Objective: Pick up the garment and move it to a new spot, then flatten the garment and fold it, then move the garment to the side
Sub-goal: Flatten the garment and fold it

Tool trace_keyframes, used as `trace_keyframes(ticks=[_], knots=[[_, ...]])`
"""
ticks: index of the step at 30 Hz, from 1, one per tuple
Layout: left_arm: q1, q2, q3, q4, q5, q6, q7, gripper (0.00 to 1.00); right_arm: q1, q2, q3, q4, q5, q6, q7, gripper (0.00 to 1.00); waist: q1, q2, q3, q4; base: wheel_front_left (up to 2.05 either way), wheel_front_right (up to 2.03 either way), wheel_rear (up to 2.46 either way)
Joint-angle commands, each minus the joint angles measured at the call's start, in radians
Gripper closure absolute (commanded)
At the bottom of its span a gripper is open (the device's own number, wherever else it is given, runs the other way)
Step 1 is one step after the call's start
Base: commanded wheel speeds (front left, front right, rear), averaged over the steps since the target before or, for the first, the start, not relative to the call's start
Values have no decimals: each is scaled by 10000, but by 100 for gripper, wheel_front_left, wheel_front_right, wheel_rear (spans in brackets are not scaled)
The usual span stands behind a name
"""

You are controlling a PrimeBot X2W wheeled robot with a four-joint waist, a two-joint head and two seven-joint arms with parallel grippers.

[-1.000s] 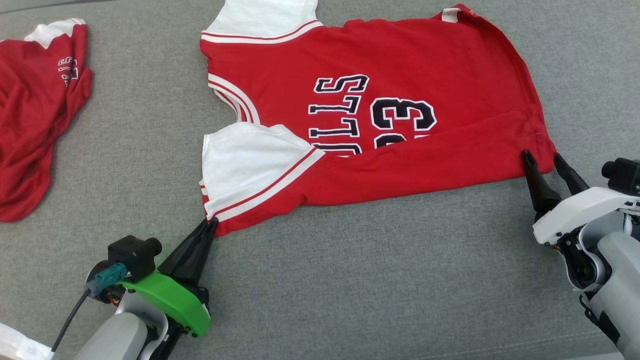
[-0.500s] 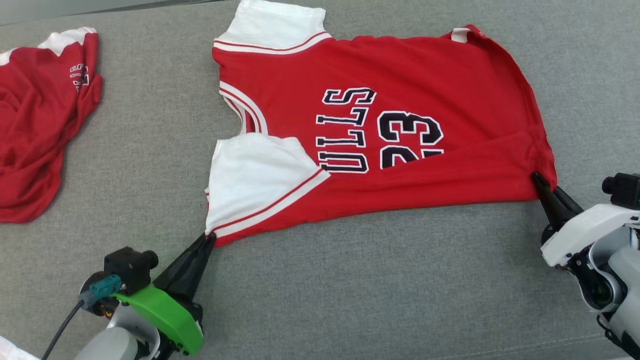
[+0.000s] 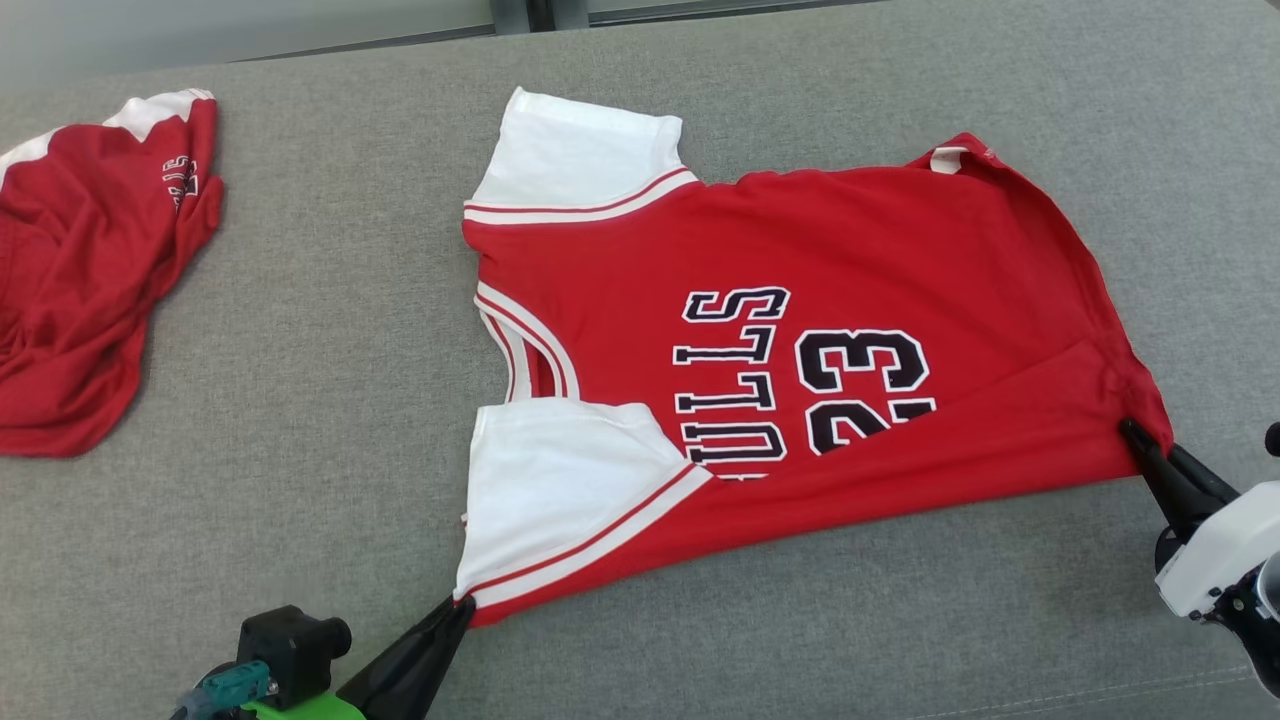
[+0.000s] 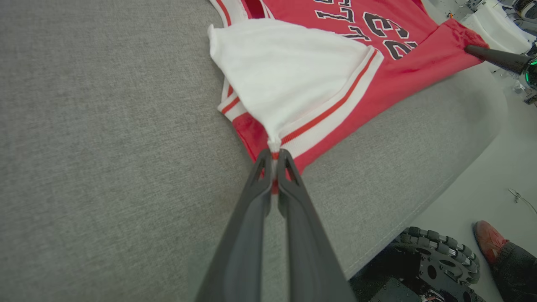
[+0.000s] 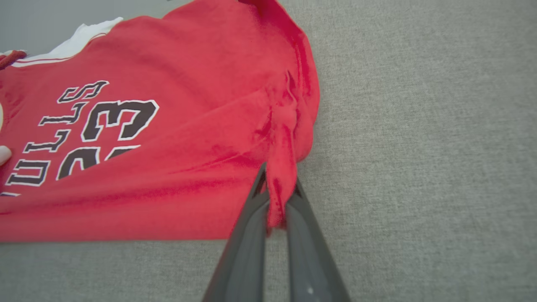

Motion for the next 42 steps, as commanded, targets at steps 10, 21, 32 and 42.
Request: trace_keyframes(ticks=[10,21,32,42], knots=[[90,-457,-89,310,-201,385,46,0,336,-62,6,253,-19,-20,-40,0,0,-1,-257,104,0,0,0],[-568,177,1232,-1274,-349,1064,-251,0,758,-20,-1519,-780,-1388,-20,-39,0,0,-1,-318,-148,0,0,0],[-5867,655,1646,-96,-142,350,2538,0,-657,1612,-2055,-1391,-3477,-20,-39,0,0,-1,1253,-931,0,0,0],[-10236,-247,624,3683,389,-817,4507,0,-1534,2766,-2204,-1714,-4222,-20,-39,0,0,-1,2927,-1960,0,0,0]])
